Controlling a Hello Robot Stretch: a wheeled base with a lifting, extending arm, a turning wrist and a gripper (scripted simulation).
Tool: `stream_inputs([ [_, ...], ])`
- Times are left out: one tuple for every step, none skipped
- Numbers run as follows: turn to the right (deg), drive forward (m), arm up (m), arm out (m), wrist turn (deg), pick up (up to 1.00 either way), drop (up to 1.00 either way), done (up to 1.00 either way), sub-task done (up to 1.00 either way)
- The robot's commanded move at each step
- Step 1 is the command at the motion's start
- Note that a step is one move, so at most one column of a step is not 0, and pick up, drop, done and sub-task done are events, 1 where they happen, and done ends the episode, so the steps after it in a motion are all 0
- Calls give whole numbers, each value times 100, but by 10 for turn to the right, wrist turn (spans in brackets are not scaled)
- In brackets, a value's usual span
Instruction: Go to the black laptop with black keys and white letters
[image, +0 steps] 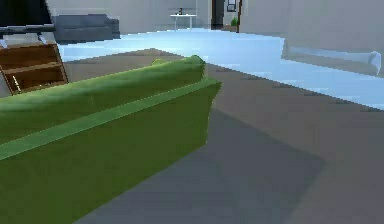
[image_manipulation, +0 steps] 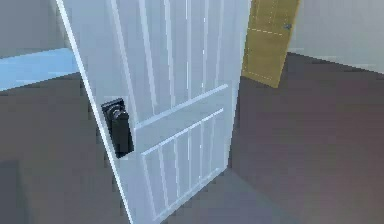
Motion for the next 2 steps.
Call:
stream_inputs([
  [210, 0, 0, 0, 0, 0, 0, 0, 0],
  [0, 100, 0, 0, 0, 0, 0, 0, 0],
])
